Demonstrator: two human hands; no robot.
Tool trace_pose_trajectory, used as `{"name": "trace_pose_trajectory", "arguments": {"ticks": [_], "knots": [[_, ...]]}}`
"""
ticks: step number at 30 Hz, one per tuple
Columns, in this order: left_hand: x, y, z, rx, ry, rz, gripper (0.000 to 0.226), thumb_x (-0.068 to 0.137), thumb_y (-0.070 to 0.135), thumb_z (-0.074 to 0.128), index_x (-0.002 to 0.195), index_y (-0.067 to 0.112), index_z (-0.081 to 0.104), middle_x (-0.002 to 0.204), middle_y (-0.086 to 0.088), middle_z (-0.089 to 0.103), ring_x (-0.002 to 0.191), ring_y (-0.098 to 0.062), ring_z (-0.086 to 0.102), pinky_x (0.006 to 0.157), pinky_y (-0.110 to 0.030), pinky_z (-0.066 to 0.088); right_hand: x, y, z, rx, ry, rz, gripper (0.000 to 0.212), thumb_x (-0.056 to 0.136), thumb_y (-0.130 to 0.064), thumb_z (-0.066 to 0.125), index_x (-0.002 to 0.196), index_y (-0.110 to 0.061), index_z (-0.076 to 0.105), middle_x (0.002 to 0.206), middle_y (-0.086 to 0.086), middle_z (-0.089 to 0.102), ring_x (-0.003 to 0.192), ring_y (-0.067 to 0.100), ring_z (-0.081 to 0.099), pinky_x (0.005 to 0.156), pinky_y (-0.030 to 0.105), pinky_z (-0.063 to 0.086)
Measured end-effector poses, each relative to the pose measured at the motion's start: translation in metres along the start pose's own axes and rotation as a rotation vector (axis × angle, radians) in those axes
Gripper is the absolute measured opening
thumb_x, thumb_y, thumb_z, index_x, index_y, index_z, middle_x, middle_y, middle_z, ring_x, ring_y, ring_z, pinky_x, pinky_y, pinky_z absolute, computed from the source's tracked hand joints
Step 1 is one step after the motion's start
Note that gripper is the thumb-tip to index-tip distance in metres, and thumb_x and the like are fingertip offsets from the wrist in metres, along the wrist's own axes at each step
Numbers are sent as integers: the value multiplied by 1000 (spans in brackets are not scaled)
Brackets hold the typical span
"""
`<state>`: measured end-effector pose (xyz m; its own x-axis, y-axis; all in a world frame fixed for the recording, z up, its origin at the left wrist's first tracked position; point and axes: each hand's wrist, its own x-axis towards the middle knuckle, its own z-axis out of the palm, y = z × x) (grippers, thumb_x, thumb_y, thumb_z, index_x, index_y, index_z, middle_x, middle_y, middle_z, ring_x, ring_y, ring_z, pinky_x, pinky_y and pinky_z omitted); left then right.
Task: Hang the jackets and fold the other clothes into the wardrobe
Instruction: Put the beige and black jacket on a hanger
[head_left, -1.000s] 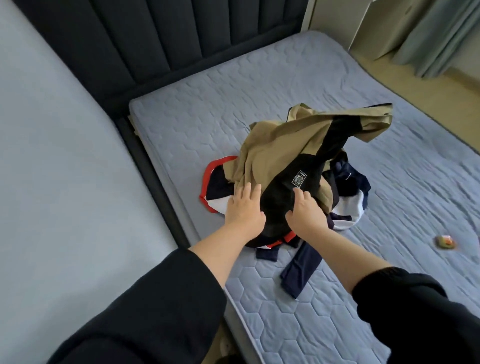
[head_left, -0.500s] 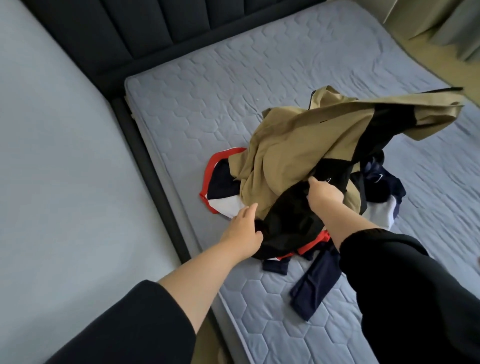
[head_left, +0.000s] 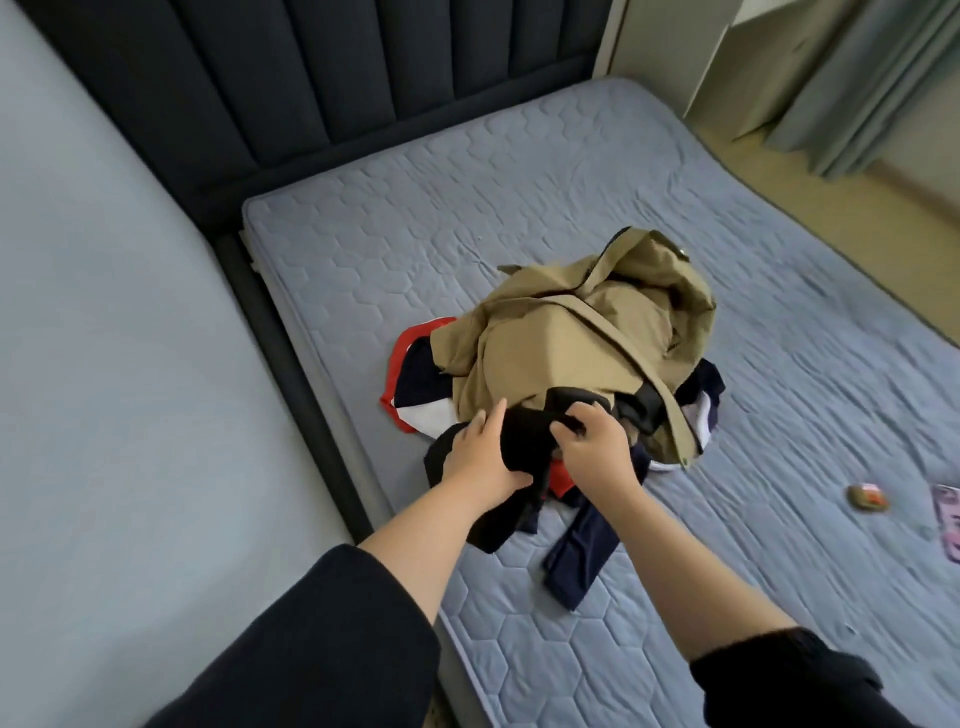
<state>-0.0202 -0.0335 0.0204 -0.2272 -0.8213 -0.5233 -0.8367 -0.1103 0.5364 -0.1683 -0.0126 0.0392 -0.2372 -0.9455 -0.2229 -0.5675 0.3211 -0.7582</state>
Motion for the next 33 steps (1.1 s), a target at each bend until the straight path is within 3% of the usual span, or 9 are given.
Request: {"name": "trace_pose_trajectory", "arguments": {"ticks": [3, 7, 12, 14, 18, 21, 27, 30, 33], "knots": [[-32, 16, -11, -10, 58, 106, 93, 77, 33, 74, 151, 28, 17, 156, -6, 19, 143, -27, 20, 113, -43, 27, -35, -28, -18, -20, 8, -104, 18, 89, -17, 60, 72, -16, 53, 75, -4, 48, 68, 10, 47, 54, 13, 32], [-91, 29, -21, -91, 89, 246, 34, 87, 23, 65, 119, 14, 62, 123, -9, 59, 115, -28, 53, 97, -40, 43, -87, -57, -39, -39, 32, -181, 14, 90, -20, 60, 80, -10, 59, 79, 0, 57, 73, 13, 52, 61, 25, 35], [-188, 34, -30, -166, 136, 285, 18, 92, 19, 53, 103, 10, 65, 101, -8, 68, 97, -27, 60, 88, -42, 48, -170, -89, -60, 78, 85, -196, 24, 92, -21, 58, 68, -25, 55, 65, -10, 55, 61, 3, 52, 52, 17, 34], [-228, 31, -30, -159, 142, 318, 14, 91, 18, 54, 98, 13, 65, 99, -6, 68, 98, -27, 60, 88, -41, 48, -204, -103, -66, 207, 125, -165, 27, 90, -20, 58, 64, -11, 55, 54, -10, 48, 49, 4, 47, 47, 12, 33], [-300, 30, -25, -75, 165, 321, 26, 88, 26, 59, 112, 21, 65, 113, -5, 66, 108, -26, 57, 95, -38, 45, -265, -126, -77, 548, 180, 12, 33, 83, -13, 60, 57, 0, 44, 58, 8, 37, 59, 21, 38, 58, 33, 34], [-344, 31, -21, 17, 169, 354, 37, 84, 36, 63, 119, 24, 63, 121, -5, 62, 112, -27, 56, 97, -39, 44, -302, -134, -84, 639, 204, 73, 35, 77, -2, 57, 55, -14, 33, 60, 8, 31, 65, 23, 33, 62, 34, 30], [-413, 4, -25, -203, -146, 249, 54, 80, 52, 68, 124, 22, 59, 116, 7, 60, 104, -12, 60, 84, -27, 52, -350, -137, -109, 650, 174, 79, 34, 76, 7, 62, 59, -14, 43, 63, 7, 41, 71, 25, 44, 67, 36, 40], [-431, -7, -25, -233, 27, 218, 42, 85, 40, 68, 122, 21, 59, 116, -1, 64, 99, -13, 63, 82, -28, 49, -363, -140, -119, 625, 135, 58, 23, 78, 12, 59, 89, -9, 60, 75, 9, 56, 82, 27, 57, 84, 41, 51], [-445, -6, -29, -182, 161, 240, 76, 81, 26, 75, 145, 18, 34, 142, -8, 46, 125, -19, 49, 98, -24, 38, -373, -150, -127, 584, 76, -17, 34, 78, 10, 54, 108, -4, 63, 87, 11, 62, 82, 23, 61, 78, 33, 56]]}}
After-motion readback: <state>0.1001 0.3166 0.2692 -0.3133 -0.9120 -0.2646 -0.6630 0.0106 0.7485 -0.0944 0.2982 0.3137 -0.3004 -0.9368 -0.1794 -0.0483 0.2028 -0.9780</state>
